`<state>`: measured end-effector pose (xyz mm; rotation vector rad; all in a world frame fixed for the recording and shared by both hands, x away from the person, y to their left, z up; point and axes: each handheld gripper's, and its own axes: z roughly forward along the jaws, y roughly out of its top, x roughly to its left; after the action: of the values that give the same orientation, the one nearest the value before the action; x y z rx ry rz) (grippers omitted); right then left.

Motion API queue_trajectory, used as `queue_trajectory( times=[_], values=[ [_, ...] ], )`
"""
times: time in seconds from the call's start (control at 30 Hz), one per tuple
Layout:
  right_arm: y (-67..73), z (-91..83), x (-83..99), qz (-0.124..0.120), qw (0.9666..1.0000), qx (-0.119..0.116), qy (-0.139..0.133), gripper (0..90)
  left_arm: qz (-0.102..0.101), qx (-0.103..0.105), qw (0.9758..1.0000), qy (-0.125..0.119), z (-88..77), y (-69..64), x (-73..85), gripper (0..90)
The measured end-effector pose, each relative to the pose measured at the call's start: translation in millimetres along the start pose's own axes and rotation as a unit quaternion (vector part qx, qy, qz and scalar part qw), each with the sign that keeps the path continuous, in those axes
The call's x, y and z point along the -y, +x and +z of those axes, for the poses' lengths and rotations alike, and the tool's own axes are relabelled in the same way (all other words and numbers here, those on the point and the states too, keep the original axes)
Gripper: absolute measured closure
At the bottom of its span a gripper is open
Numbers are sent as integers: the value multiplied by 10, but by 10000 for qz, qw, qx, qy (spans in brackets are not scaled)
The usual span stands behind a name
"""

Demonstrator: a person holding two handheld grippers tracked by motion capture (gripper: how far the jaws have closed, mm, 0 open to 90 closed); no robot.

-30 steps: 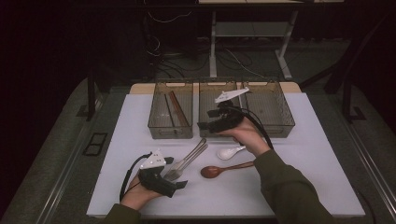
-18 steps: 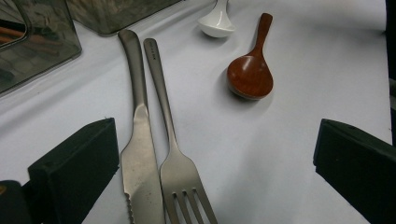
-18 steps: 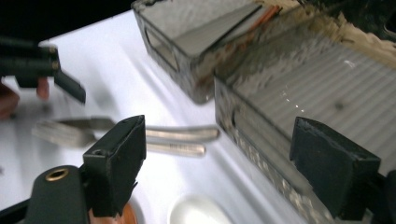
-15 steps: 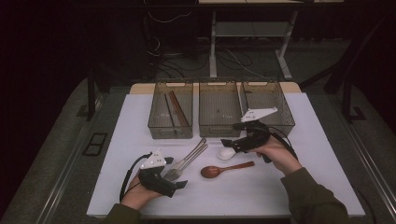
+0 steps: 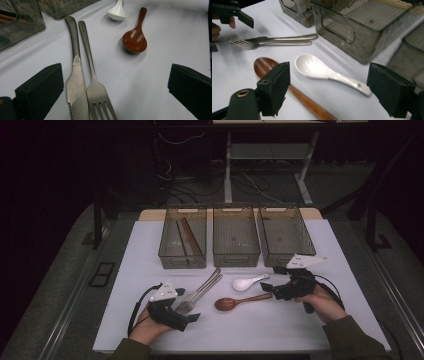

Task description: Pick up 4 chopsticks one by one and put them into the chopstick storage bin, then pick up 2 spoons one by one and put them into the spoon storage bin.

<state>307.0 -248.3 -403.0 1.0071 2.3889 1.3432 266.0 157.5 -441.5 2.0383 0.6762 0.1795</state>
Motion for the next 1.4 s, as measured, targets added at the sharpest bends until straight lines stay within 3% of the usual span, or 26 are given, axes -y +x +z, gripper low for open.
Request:
queue_trajectory(
  times=[0.13,0.33,0.47,0.57,0.63,0.73,1.0,1.1,1.2,1.4],
  values=[
    [14,-104,197,63,9997,191,116,190,0,-5,10000,5,5,-1,0,0],
    [4,-235,417,136,9999,93,35,190,3,-29,10000,11,4,-1,0,0],
    [-36,-308,542,327,9994,36,-97,190,-1,-39,10000,18,8,-2,1,0],
    [-49,-356,608,243,9996,128,-90,190,5,-51,10000,26,5,-2,1,0],
    [-76,-394,642,306,9994,53,-126,190,3,-49,10000,29,4,2,0,0],
    [-86,-440,698,335,9992,133,-151,190,-32,-44,10000,7,6,5,-12,0],
    [-115,-459,727,391,9990,180,-145,190,9,-74,10000,9,26,8,-78,0],
    [-125,-455,729,339,9993,143,-116,190,2,-94,10000,32,52,13,-113,0],
    [-105,-466,736,262,9996,-37,-93,189,-17,-104,9999,26,77,22,-161,0],
    [-69,-451,734,246,9997,-25,-46,189,-37,-88,10000,-24,161,18,-277,0]
  ],
)
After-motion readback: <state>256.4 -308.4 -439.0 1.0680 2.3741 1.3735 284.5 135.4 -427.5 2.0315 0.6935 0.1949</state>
